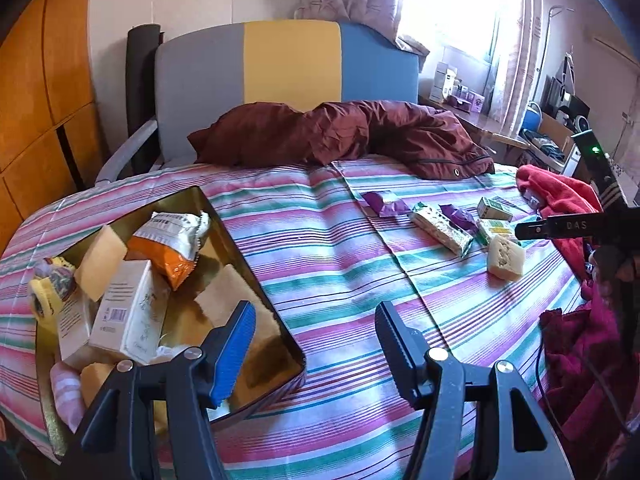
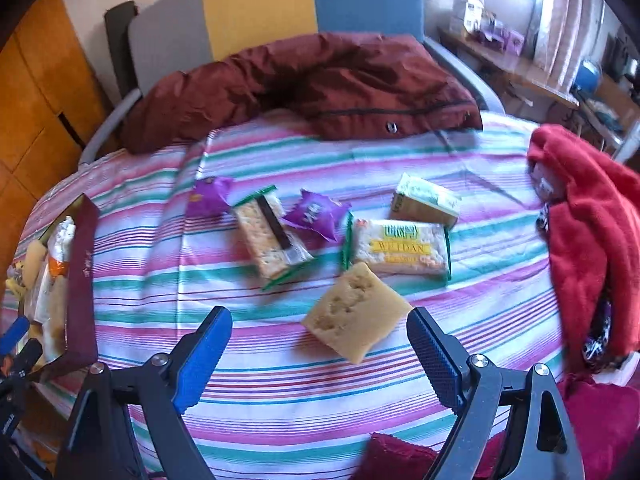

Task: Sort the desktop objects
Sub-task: 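Grasp the green-wrapped cracker packet with the left tool while the right tool grasps the purple snack bag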

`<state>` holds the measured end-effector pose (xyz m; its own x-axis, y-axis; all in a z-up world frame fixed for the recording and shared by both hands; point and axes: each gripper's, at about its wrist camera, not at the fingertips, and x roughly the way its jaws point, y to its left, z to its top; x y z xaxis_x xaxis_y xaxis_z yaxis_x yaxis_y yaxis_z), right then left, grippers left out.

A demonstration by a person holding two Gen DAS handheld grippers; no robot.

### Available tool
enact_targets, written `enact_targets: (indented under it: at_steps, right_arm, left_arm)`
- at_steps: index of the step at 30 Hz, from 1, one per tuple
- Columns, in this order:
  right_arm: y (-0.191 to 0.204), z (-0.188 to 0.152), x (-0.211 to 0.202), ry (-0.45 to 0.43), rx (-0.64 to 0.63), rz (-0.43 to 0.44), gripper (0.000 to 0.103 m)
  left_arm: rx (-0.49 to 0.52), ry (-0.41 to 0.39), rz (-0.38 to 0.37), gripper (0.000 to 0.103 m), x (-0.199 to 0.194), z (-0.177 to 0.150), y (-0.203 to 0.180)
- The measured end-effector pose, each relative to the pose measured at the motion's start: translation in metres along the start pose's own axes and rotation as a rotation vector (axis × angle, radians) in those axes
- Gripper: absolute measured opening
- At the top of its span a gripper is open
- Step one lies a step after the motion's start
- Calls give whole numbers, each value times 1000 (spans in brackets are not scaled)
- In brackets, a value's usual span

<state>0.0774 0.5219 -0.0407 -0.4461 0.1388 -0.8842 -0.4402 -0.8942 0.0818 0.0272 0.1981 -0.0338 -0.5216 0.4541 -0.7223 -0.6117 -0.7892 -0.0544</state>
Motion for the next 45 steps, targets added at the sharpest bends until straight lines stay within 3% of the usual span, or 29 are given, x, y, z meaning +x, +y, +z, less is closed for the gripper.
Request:
enact_targets:
  at_steps: [5, 9, 14, 17, 20, 27, 31, 34, 37, 45]
  right_arm:
    - [-17, 8, 17, 31, 84, -9, 90]
    - [-9, 27, 18, -18, 30, -13, 88]
    - [-6, 59, 44, -19, 35, 25, 73]
    - [-11, 75, 70, 14, 77, 69, 73]
    - [-15, 84, 94, 49, 96, 60, 72]
    - [-15, 87, 123, 112, 81, 51, 69]
    - [-18, 88, 132, 137, 84, 85, 53]
    - [-15, 84, 139, 168, 64, 87, 51]
    - [-9, 84, 139, 157, 41, 73, 45]
    - [-4, 85, 127, 110, 24, 69, 43]
  left_arm:
    - [17, 9, -16, 63, 8, 4, -8]
    - [21, 26, -35, 63, 16, 7, -12]
    - [28, 39, -52, 63, 27, 12, -19]
    - [31, 51, -58, 63, 34, 15, -22]
    - [33, 61, -60, 63, 41, 18, -25]
    - [35, 83, -56, 63, 60, 31, -32]
    - [22, 85, -70, 63, 72, 46, -38]
    - [22, 83, -87, 63, 80, 55, -45]
    - [5, 103, -123, 63, 92, 62, -52]
    - [1, 190, -227, 62, 136, 74, -84]
